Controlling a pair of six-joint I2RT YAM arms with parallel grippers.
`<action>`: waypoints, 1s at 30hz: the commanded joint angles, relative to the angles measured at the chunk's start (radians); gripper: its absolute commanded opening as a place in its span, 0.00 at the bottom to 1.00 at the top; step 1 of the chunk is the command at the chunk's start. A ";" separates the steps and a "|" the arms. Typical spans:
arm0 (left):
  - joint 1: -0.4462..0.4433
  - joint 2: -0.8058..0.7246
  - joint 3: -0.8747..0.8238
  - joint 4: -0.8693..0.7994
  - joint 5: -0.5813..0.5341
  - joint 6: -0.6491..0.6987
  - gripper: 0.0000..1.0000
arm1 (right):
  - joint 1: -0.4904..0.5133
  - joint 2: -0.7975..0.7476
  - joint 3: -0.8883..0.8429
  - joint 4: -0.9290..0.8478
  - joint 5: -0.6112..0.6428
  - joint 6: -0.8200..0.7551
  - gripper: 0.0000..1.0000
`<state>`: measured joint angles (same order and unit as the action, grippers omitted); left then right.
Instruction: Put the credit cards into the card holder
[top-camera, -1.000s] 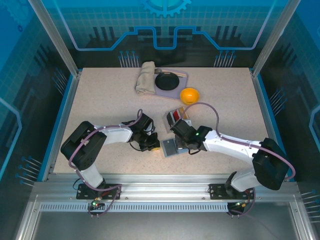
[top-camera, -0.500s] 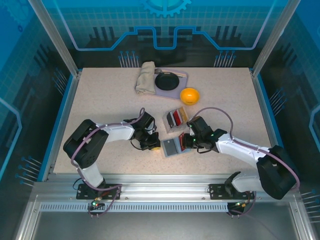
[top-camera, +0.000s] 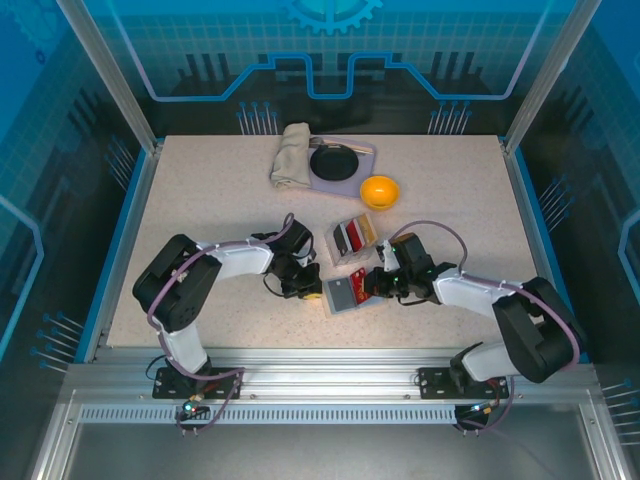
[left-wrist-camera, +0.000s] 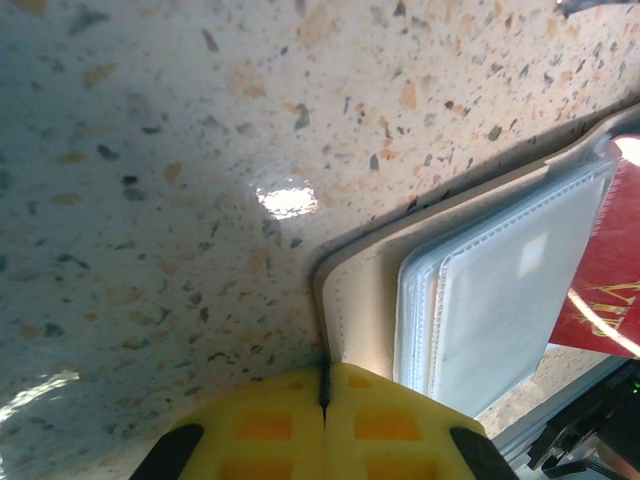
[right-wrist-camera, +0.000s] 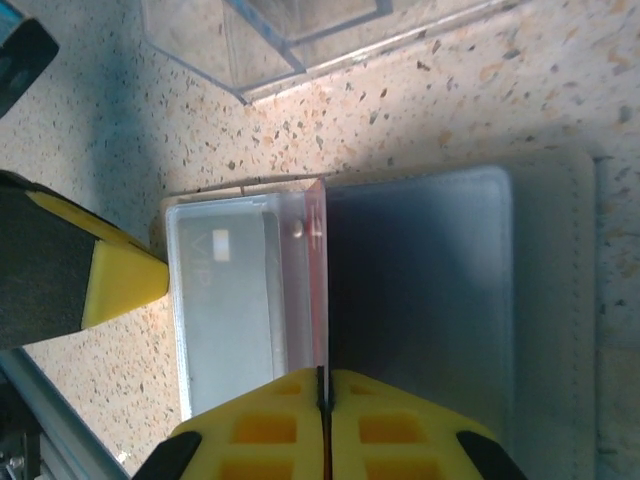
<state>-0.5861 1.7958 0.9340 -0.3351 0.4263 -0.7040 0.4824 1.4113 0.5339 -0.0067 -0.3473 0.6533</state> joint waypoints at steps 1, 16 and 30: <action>-0.022 0.111 -0.015 0.083 -0.096 0.015 0.03 | -0.019 0.045 -0.030 0.097 -0.104 -0.022 0.07; -0.023 0.052 -0.018 0.030 -0.156 0.000 0.05 | -0.032 -0.019 -0.015 0.021 -0.066 0.002 0.07; -0.020 -0.054 -0.050 0.054 -0.165 -0.053 0.28 | -0.035 -0.015 -0.044 0.068 -0.066 0.033 0.07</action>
<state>-0.6178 1.7542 0.9176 -0.3080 0.3492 -0.7368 0.4587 1.3724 0.5064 0.0406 -0.4160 0.6800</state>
